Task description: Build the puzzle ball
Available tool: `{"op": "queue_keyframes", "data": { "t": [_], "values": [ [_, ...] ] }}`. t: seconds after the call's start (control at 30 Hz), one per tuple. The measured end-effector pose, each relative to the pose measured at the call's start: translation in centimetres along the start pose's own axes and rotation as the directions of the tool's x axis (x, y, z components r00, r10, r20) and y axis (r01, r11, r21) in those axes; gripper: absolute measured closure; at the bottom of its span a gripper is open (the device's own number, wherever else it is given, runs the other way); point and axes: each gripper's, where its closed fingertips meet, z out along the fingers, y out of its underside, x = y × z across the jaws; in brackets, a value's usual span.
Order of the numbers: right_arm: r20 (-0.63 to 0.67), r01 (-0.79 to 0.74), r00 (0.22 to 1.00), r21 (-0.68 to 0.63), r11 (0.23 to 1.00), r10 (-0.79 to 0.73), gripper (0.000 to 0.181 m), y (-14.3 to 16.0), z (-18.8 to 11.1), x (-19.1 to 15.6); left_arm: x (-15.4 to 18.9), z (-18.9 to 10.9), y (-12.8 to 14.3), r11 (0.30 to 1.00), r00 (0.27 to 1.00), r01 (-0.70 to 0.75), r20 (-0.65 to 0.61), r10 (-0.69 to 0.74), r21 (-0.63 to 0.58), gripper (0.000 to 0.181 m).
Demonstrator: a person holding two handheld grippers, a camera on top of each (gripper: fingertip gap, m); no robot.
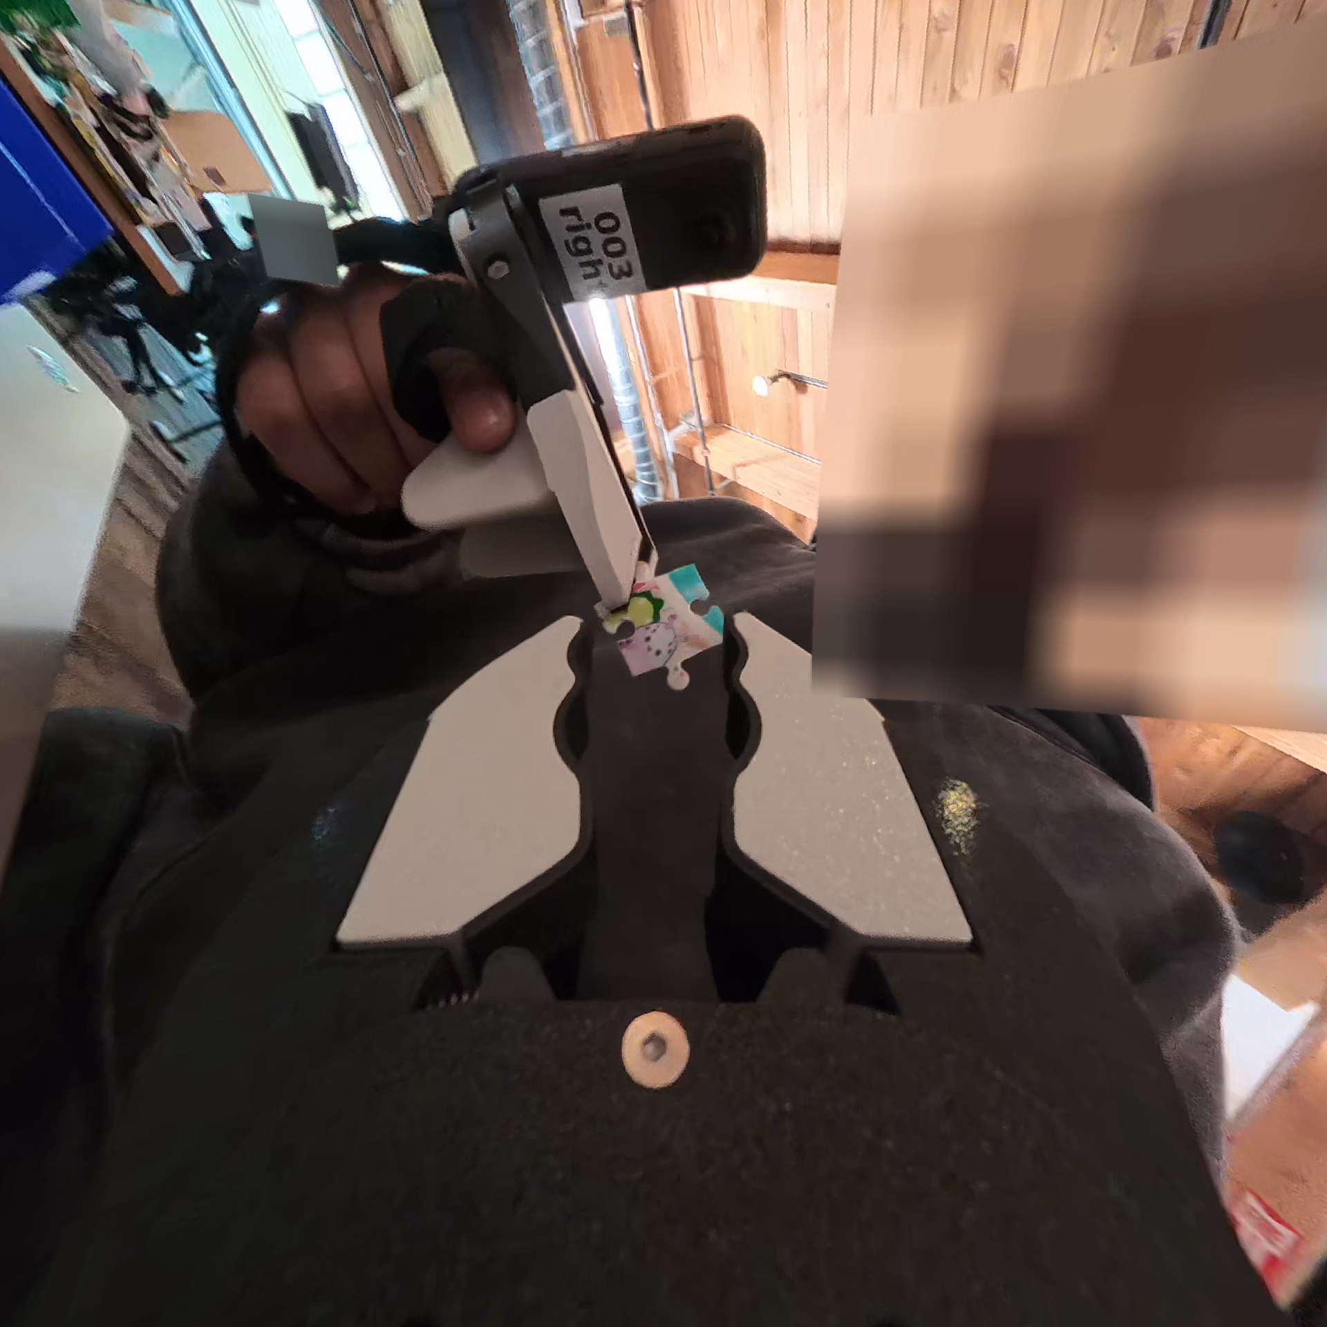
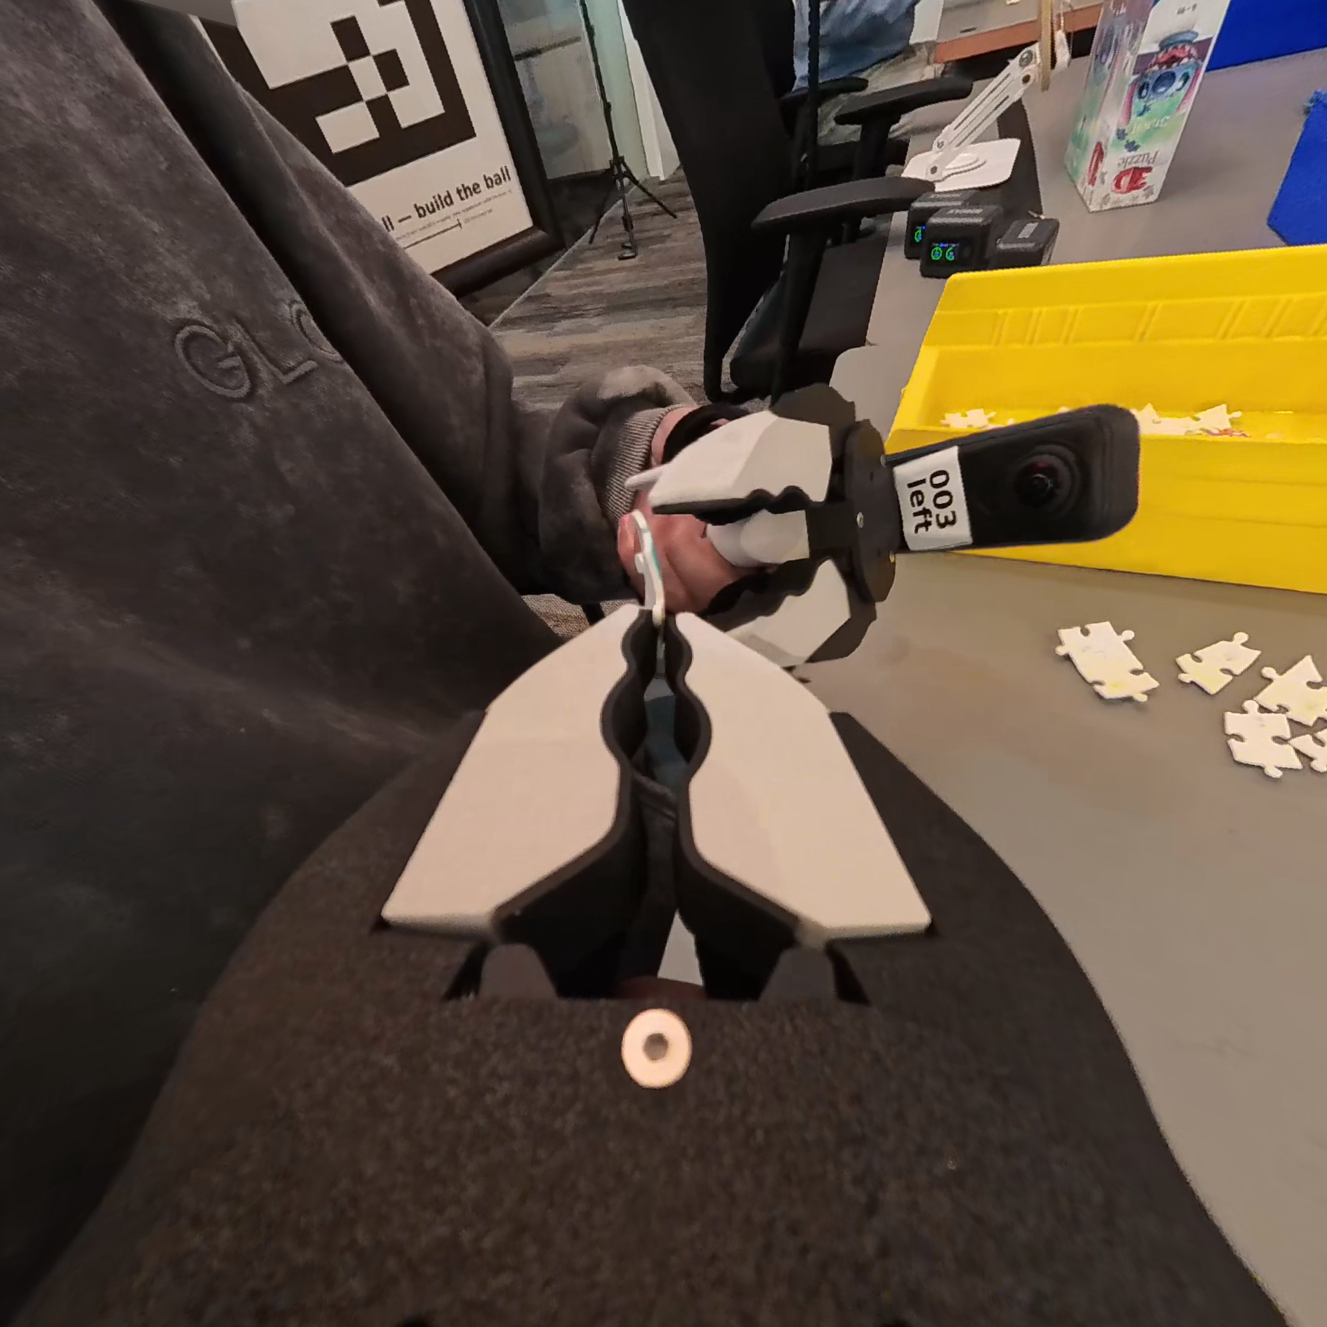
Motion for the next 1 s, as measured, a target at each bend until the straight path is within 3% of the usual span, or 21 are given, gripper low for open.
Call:
{"op": "queue_keyframes", "data": {
  "t": [0.03,0.17,0.27,0.33,0.43,0.53,0.63,0.7,0.77,0.9,1.0],
  "values": [
    [-0.002,-0.003,1.0,0.001,1.0,0.003,0.179,0.0,-0.1,0.2,-0.2,-0.3,-0.1,1.0,1.0,-0.016,0.024,0.016,0.009,0.146],
    [-0.043,0.009,0.999,-0.027,1.0,-0.01,0.179,-0.5,-0.9,1.4,-1.0,-1.9,-0.2,0.992,0.976,-0.121,0.184,0.112,0.038,0.124],
    [-0.222,0.044,0.973,-0.099,0.994,-0.065,0.179,-2.3,-3.7,5.9,-2.3,-3.5,0.4,0.972,0.903,-0.234,0.376,0.209,0.02,0.119],
    [-0.364,0.063,0.921,-0.216,0.974,-0.14,0.179,-3.4,-5.7,11.0,-2.5,-4.3,0.5,0.95,0.848,-0.313,0.456,0.271,0.019,0.12],
    [-0.497,-0.006,0.838,-0.424,0.906,-0.226,0.179,-3.3,-7.2,21.4,-2.2,-5.1,0.4,0.903,0.773,-0.429,0.53,0.35,0.029,0.125],
    [-0.436,-0.172,0.896,-0.512,0.842,-0.082,0.179,-0.1,-4.5,31.0,-1.4,-5.6,0.1,0.86,0.737,-0.506,0.549,0.394,0.063,0.127],
    [-0.401,-0.39,0.896,-0.498,0.774,0.193,0.179,3.3,-1.1,37.8,-1.3,-6.0,0.1,0.837,0.669,-0.547,0.602,0.435,0.003,0.127],
    [-0.373,-0.464,0.878,-0.504,0.729,0.301,0.179,4.7,0.8,40.4,-1.6,-6.4,0.3,0.813,0.592,-0.579,0.654,0.47,-0.06,0.129],
    [-0.378,-0.459,0.884,-0.583,0.671,0.277,0.179,6.7,1.5,42.2,-1.4,-6.8,0.2,0.789,0.54,-0.608,0.682,0.493,-0.088,0.13],
    [-0.388,-0.476,0.876,-0.596,0.647,0.288,0.179,8.2,2.4,44.4,-1.0,-8.0,0.3,0.775,0.526,-0.628,0.695,0.49,-0.072,0.131],
    [-0.384,-0.47,0.879,-0.603,0.644,0.282,0.177,8.5,2.7,45.2,-0.9,-9.7,0.3,0.76,0.456,-0.641,0.741,0.493,-0.112,0.131]
  ]
}}
